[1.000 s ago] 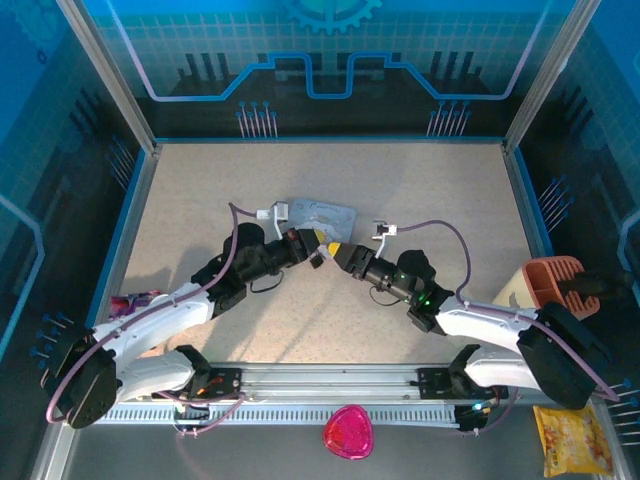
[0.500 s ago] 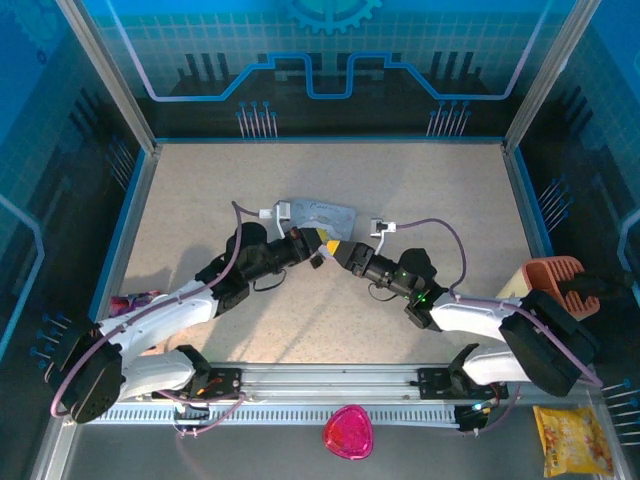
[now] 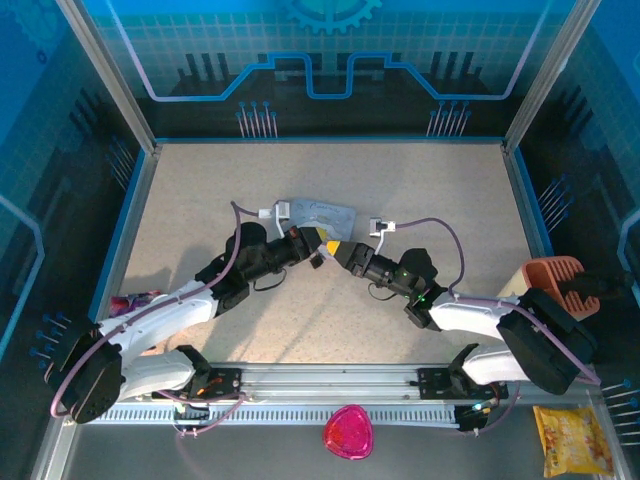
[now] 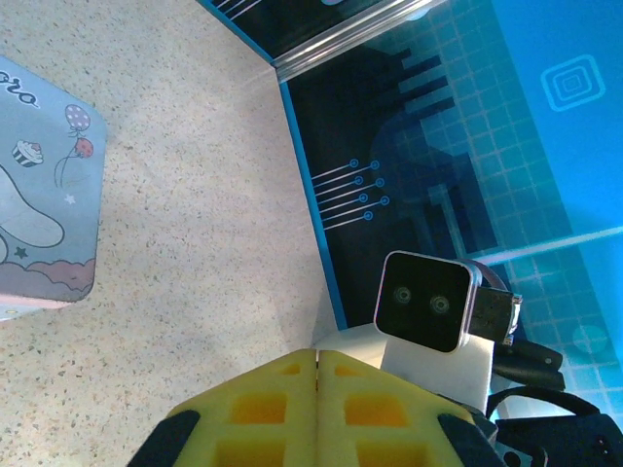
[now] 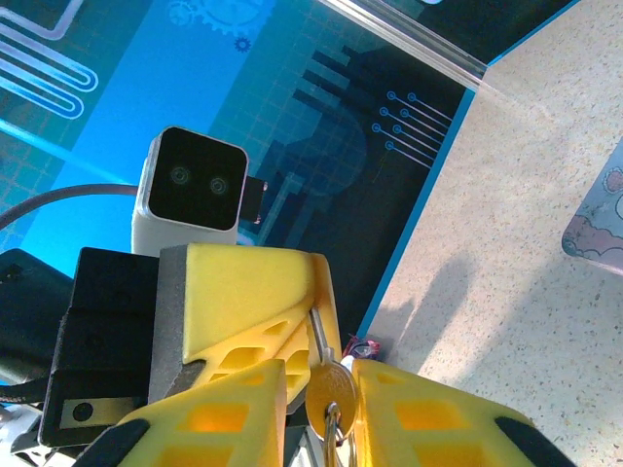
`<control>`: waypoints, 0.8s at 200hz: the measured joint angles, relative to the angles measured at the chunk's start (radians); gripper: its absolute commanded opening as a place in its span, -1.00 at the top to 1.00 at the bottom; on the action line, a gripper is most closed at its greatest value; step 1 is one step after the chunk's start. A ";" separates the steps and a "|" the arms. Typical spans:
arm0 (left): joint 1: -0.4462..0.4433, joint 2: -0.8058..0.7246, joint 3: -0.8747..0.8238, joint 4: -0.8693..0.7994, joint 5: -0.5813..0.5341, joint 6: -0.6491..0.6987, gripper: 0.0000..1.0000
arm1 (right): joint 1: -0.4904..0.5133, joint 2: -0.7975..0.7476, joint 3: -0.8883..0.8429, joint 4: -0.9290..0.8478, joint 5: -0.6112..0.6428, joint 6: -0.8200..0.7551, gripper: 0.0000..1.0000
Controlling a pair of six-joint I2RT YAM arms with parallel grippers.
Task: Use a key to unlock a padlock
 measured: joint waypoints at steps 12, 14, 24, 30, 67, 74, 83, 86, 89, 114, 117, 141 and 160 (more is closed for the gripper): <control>0.000 -0.001 0.000 0.003 -0.002 0.000 1.00 | 0.000 0.000 0.000 0.000 0.000 0.007 0.57; 0.000 -0.001 0.000 0.003 -0.003 0.000 1.00 | 0.000 0.000 0.000 0.001 -0.001 0.008 0.58; 0.000 -0.002 0.000 0.007 -0.005 0.000 1.00 | 0.000 0.002 0.000 0.006 -0.003 0.013 0.60; 0.000 -0.002 0.000 0.011 -0.006 0.000 1.00 | -0.001 0.005 0.000 0.012 -0.004 0.018 0.61; 0.000 -0.002 0.000 0.021 -0.010 0.001 1.00 | -0.006 0.023 0.000 0.040 -0.023 0.043 0.72; 0.000 -0.002 0.000 0.023 -0.011 0.001 1.00 | -0.006 0.025 0.000 0.044 -0.025 0.046 0.74; 0.000 -0.002 0.000 0.025 -0.011 0.002 1.00 | -0.008 0.027 0.000 0.047 -0.026 0.052 0.79; 0.000 -0.002 0.000 0.025 -0.011 0.002 1.00 | -0.008 0.027 0.000 0.047 -0.026 0.053 0.81; 0.000 -0.002 0.000 0.025 -0.011 0.002 1.00 | -0.008 0.027 0.000 0.048 -0.026 0.054 0.82; 0.000 -0.002 0.000 0.033 -0.012 0.002 1.00 | -0.013 0.027 0.001 0.049 -0.027 0.058 0.95; 0.000 -0.002 0.000 0.034 -0.012 0.002 1.00 | -0.013 0.027 0.001 0.049 -0.027 0.062 0.97; 0.000 -0.002 -0.001 0.034 -0.017 0.002 0.83 | -0.013 0.022 0.005 0.028 -0.026 0.055 1.00; 0.000 -0.003 -0.002 0.027 -0.027 0.012 0.44 | -0.014 -0.005 0.022 -0.050 -0.026 0.033 1.00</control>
